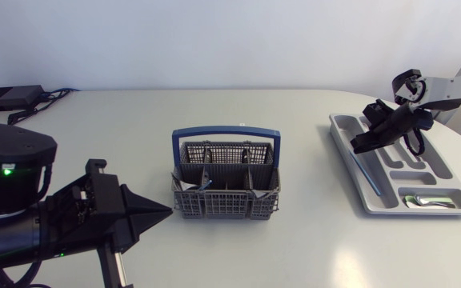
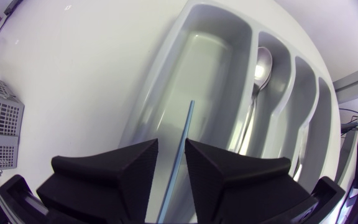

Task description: Sort the cutlery from the basket into the organizer compartments.

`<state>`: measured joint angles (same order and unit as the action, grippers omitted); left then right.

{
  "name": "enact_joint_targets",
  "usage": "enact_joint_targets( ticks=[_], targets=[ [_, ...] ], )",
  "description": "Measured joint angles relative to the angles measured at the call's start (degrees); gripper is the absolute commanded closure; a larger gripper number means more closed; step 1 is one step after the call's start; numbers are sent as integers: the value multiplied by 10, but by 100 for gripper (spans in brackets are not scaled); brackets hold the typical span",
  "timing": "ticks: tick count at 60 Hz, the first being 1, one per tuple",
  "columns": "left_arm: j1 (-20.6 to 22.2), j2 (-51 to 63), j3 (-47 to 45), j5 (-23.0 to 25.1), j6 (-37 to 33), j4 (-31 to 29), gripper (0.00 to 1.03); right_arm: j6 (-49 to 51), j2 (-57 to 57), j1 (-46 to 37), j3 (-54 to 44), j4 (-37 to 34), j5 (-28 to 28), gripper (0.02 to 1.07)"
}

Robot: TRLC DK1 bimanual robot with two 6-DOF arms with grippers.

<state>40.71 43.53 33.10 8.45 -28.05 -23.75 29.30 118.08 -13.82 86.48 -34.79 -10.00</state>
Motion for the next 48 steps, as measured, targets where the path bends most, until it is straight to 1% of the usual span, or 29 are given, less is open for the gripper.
enact_joint_targets(
  ticks=[1, 2, 9, 14, 16, 19, 21, 23, 27, 28, 31, 35, 48],
  targets=[
    [2, -2, -2, -2, 0, 4, 95, 0, -7, 0, -4, 6, 0, 60],
    [3, -3, -3, -3, 0, 6, 95, 0, -12, 0, -7, 7, 0, 59],
    [21, -5, -13, -32, 10, 45, 95, 0, -69, 3, -46, 10, -3, 57],
    [47, -5, -30, -63, 13, 82, 93, 3, -114, 11, -77, 20, -4, 57],
    [58, -3, -37, -74, 13, 96, 92, 4, -130, 15, -87, 21, -4, 55],
    [78, 3, -52, -101, 13, 126, 92, 5, -154, 22, -105, 21, -5, 55],
    [86, 9, -59, -110, 13, 144, 89, 5, -171, 27, -117, 22, -6, 55],
    [91, 17, -67, -117, 13, 163, 88, 5, -185, 31, -128, 22, -6, 55],
    [94, 35, -80, -129, 12, 200, 84, 5, -218, 44, -155, 23, -6, 54],
    [94, 41, -83, -133, 12, 209, 83, 5, -226, 48, -161, 23, -6, 52],
    [94, 57, -88, -138, 10, 232, 81, 5, -243, 58, -176, 23, -6, 50],
    [93, 81, -91, -141, 10, 259, 80, 5, -268, 73, -196, 25, -6, 50],
    [93, 189, -91, -197, -3, 383, 78, 2, -355, 121, -254, 24, -4, 50]
  ],
)
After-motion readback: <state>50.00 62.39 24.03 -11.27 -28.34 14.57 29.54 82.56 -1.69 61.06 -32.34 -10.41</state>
